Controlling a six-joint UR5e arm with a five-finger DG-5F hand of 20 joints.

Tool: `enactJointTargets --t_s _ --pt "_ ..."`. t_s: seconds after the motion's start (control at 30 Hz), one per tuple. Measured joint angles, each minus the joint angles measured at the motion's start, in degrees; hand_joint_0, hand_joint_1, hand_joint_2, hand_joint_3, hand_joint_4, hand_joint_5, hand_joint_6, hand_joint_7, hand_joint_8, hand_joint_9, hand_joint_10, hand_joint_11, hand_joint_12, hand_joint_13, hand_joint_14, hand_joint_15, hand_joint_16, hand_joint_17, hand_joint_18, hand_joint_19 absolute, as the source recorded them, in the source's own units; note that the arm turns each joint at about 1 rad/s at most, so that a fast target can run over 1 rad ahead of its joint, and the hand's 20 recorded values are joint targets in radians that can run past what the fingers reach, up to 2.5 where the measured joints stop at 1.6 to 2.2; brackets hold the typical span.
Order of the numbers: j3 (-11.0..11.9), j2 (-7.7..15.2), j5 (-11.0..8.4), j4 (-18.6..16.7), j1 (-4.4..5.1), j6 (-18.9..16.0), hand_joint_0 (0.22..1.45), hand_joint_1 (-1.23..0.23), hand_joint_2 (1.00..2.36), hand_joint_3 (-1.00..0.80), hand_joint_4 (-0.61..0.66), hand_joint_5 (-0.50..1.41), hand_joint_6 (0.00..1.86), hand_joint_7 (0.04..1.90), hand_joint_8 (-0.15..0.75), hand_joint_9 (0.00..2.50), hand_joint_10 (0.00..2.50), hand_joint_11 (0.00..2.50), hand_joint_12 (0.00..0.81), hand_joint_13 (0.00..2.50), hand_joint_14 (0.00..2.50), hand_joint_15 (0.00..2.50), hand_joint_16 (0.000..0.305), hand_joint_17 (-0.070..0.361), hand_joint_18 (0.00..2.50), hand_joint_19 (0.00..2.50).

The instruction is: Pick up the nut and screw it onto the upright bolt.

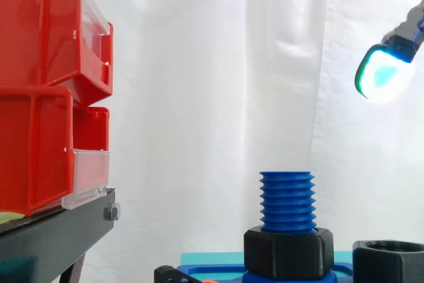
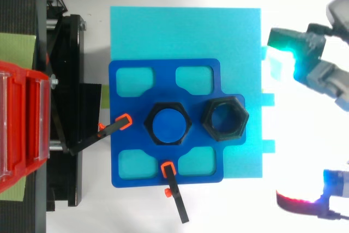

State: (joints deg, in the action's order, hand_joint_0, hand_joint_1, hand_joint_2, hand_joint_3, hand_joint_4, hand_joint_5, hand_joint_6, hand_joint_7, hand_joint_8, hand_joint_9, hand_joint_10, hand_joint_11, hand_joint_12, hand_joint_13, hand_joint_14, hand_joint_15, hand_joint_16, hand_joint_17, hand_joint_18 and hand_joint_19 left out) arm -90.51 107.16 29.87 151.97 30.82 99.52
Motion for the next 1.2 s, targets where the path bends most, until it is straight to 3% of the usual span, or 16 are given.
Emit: enactJointTargets --t_s 0.2,0.4,0.7,0.97,1.2 --pt "0.6 2.2 -2.67 -2.9 1.62 1.6 0.34 -0.51 1.00 -0.50 0.17 -0.30 0.50 0.62 0.266 0.00 0.00 0.00 0.471 0.00 0.00 0.00 0.070 0.158 0.00 0.00" --pt "1.6 5.0 -4.69 -4.3 2.50 1.8 0.34 -0.53 1.00 -0.50 0.16 -0.30 0.50 0.62 0.263 0.00 0.00 0.00 0.469 0.00 0.00 0.00 0.070 0.157 0.00 0.00" --pt "1.7 6.1 -5.63 -6.3 2.56 4.9 0.34 -0.52 1.00 -0.50 0.18 -0.30 0.50 0.62 0.264 0.00 0.00 0.00 0.470 0.00 0.00 0.00 0.070 0.157 0.00 0.00" --pt "1.7 7.0 -5.60 -7.6 2.33 6.1 0.34 -0.51 1.00 -0.50 0.19 -0.30 0.50 0.64 0.265 0.00 0.00 0.00 0.469 0.00 0.00 0.00 0.069 0.156 0.00 0.00" --pt "1.9 9.0 -5.52 -9.1 2.30 6.3 0.35 -0.51 1.00 -0.50 0.20 -0.30 0.50 0.65 0.269 0.00 0.00 0.00 0.467 0.00 0.00 0.00 0.069 0.156 0.00 0.00"
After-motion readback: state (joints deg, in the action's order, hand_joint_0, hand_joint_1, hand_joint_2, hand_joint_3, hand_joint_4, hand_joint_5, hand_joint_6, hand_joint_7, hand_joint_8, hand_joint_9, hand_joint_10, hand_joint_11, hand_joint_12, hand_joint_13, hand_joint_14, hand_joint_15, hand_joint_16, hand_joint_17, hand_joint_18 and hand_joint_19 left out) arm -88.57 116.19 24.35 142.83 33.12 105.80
